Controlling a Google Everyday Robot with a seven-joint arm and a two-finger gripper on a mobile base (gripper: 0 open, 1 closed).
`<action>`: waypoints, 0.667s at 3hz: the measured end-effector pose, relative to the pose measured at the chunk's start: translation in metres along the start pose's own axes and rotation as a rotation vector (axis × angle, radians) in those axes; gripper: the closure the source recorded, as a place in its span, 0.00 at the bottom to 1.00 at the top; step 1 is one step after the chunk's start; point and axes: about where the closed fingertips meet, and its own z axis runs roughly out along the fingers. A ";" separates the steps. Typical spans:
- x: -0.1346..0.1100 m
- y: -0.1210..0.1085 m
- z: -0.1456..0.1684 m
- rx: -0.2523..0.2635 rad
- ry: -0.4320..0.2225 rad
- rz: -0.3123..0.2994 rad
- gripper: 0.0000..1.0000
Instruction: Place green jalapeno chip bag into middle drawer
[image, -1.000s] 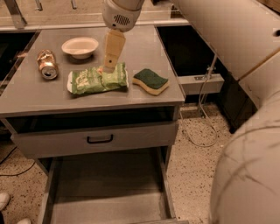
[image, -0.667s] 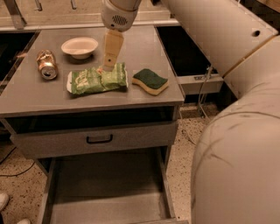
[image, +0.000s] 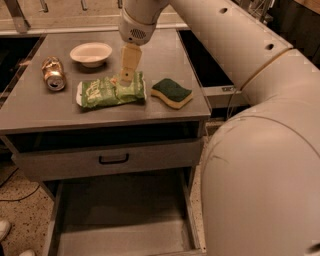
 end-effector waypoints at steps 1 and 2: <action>0.001 -0.002 0.021 -0.022 -0.012 0.008 0.00; -0.002 -0.001 0.042 -0.054 -0.031 0.016 0.00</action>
Offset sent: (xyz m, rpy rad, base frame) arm 0.0173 0.0313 -0.0506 0.0443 0.0947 0.0272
